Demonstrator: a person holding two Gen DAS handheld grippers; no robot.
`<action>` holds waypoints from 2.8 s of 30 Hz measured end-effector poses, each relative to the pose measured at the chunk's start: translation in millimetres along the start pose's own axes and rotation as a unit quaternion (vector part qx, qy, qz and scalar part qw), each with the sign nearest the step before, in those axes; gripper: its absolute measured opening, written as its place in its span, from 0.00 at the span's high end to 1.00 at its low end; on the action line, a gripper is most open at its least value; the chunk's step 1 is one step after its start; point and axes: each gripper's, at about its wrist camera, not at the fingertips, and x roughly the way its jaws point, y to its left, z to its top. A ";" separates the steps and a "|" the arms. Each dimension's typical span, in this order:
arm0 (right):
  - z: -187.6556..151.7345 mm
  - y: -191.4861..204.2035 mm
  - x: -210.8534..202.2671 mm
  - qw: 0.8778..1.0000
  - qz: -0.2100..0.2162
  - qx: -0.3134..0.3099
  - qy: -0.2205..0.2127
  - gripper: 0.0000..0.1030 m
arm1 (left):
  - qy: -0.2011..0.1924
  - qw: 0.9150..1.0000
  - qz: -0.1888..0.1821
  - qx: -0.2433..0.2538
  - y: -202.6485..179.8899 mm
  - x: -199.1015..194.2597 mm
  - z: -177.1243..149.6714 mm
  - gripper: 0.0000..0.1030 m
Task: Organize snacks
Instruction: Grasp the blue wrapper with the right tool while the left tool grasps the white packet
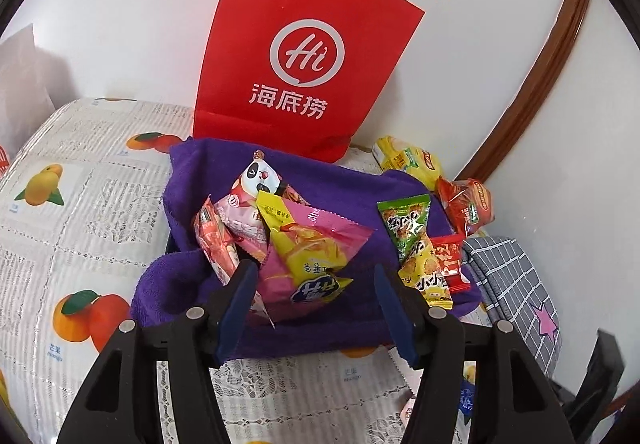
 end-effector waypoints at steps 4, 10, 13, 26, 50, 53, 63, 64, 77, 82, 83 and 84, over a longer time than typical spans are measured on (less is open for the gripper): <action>-11.7 13.1 11.3 0.998 -0.036 -0.045 0.020 0.37 | 0.003 1.000 -0.006 -0.003 0.6 -0.8 0.2 0.42; -10.3 16.7 17.2 0.996 -0.059 -0.060 0.000 0.37 | 0.012 1.000 -0.018 -0.007 -0.3 0.7 -0.4 0.42; -5.6 14.5 21.4 0.998 -0.039 -0.056 0.008 0.31 | 0.012 1.000 -0.016 -0.004 -1.4 0.7 -1.0 0.42; -12.8 12.5 14.9 0.998 -0.027 -0.059 0.000 0.54 | 0.011 0.999 -0.029 0.010 -10.5 -2.4 -4.3 0.42; -20.8 -34.9 4.6 0.999 -0.038 0.016 -0.002 0.51 | 0.146 0.982 -0.085 0.084 -90.6 39.2 -59.9 0.39; -21.4 -34.2 4.2 0.999 -0.039 0.014 -0.002 0.51 | 0.168 0.981 -0.082 0.052 -86.3 51.6 -64.2 0.39; -22.0 -48.0 1.8 0.999 0.003 0.052 -0.012 0.51 | 0.184 0.980 -0.078 0.017 -99.2 77.1 -75.3 0.38; -22.3 -48.8 1.6 0.998 0.007 0.055 -0.013 0.51 | 0.180 0.981 -0.074 0.016 -100.6 77.5 -75.8 0.38; -22.4 -46.1 1.7 0.999 -0.001 0.050 -0.012 0.51 | 0.160 0.986 -0.043 0.007 -103.3 81.2 -74.8 0.64; -22.2 -49.8 1.2 0.998 0.007 0.059 -0.014 0.51 | 0.153 0.987 -0.056 0.005 -101.1 73.4 -73.2 0.71; -22.4 -49.8 1.0 0.998 0.007 0.059 -0.014 0.51 | 0.149 0.987 -0.057 0.005 -100.6 70.7 -72.5 0.73; -22.4 -50.0 1.0 0.998 0.006 0.059 -0.014 0.51 | 0.145 0.988 -0.057 0.006 -100.7 68.9 -71.7 0.74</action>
